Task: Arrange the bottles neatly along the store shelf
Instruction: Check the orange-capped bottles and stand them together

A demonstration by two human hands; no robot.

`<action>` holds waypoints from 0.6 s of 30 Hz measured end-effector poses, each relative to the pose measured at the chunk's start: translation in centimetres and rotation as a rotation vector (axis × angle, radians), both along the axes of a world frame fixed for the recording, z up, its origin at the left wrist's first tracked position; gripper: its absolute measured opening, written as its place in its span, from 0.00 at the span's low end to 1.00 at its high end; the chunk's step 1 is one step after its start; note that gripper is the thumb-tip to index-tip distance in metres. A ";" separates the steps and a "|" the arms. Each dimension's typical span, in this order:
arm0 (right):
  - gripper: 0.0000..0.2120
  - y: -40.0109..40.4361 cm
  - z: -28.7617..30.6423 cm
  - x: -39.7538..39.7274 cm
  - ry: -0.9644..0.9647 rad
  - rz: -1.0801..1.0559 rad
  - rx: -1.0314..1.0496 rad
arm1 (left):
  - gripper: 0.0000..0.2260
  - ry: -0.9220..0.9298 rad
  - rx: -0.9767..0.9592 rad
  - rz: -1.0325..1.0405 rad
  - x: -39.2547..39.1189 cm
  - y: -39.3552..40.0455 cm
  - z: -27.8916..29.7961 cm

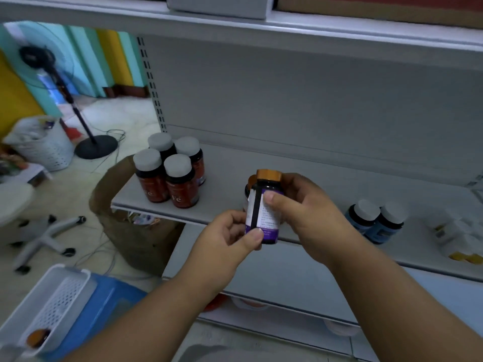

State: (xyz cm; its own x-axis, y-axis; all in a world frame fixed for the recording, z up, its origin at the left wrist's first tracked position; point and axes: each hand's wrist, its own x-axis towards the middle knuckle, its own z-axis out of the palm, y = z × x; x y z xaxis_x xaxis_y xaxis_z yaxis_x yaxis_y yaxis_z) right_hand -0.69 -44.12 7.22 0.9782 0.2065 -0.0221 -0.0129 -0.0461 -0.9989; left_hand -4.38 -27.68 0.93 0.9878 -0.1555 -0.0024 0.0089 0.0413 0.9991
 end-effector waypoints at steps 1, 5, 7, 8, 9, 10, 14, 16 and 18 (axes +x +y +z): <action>0.19 0.2 -0.1 0.3 0.033 0.020 0.032 | 0.21 0.011 -0.036 0.038 -0.4 0.0 0.1; 0.22 1.7 -0.4 0.9 0.121 0.117 0.093 | 0.24 0.048 -0.094 0.158 -2.3 0.8 -0.1; 0.20 3.3 -0.9 0.9 0.121 0.229 0.071 | 0.25 0.054 -0.087 0.244 -3.8 1.9 -0.7; 0.18 4.3 -1.2 0.8 0.111 0.286 0.048 | 0.24 0.055 -0.074 0.289 -4.8 2.5 -0.9; 0.16 5.6 -1.6 0.5 0.103 0.340 0.025 | 0.22 0.058 -0.058 0.334 -5.8 3.4 -1.3; 0.13 7.0 -1.8 0.3 0.097 0.390 0.005 | 0.18 0.065 -0.049 0.382 -6.8 4.2 -1.5; 0.12 13.6 -2.3 -1.3 0.043 0.565 -0.104 | 0.15 0.120 -0.036 0.554 -10.4 8.9 -2.9; 0.11 17.5 -2.7 -2.2 0.021 0.621 -0.148 | 0.17 0.128 -0.010 0.623 -12.0 11.9 -3.7; 0.12 21.8 -3.1 -3.1 -0.002 0.685 -0.194 | 0.17 0.135 0.028 0.682 -13.4 15.4 -4.7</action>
